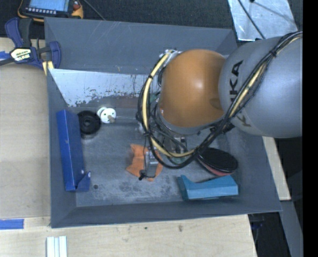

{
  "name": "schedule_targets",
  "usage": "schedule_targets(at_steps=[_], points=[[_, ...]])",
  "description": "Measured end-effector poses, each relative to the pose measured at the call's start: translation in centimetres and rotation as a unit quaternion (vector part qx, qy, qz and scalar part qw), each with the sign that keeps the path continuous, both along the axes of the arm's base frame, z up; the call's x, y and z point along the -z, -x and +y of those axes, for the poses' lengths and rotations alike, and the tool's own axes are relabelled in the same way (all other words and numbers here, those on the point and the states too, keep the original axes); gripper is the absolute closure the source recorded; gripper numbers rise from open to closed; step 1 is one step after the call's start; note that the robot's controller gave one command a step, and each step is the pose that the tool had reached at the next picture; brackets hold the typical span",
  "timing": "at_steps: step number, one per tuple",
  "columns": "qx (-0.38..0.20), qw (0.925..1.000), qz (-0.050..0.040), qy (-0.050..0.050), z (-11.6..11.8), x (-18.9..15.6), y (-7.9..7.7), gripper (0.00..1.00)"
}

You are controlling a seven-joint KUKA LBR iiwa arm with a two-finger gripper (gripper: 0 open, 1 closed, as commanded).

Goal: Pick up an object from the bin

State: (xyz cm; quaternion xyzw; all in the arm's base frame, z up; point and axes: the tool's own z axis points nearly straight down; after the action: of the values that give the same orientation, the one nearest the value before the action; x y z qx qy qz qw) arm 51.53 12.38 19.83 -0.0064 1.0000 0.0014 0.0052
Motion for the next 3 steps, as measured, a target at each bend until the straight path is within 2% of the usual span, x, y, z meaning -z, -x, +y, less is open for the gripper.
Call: schedule_targets(at_steps=[1, 2, 3], points=[[0.021, 0.9998, 0.0034, 0.001, -2.4, 4.8, 0.4, 0.00], [0.041, 0.9991, 0.0037, 0.001, -1.5, 7.3, -4.2, 0.00], [-0.055, 0.9985, 0.0039, 0.002, -5.8, 11.7, -1.6, 1.00]])
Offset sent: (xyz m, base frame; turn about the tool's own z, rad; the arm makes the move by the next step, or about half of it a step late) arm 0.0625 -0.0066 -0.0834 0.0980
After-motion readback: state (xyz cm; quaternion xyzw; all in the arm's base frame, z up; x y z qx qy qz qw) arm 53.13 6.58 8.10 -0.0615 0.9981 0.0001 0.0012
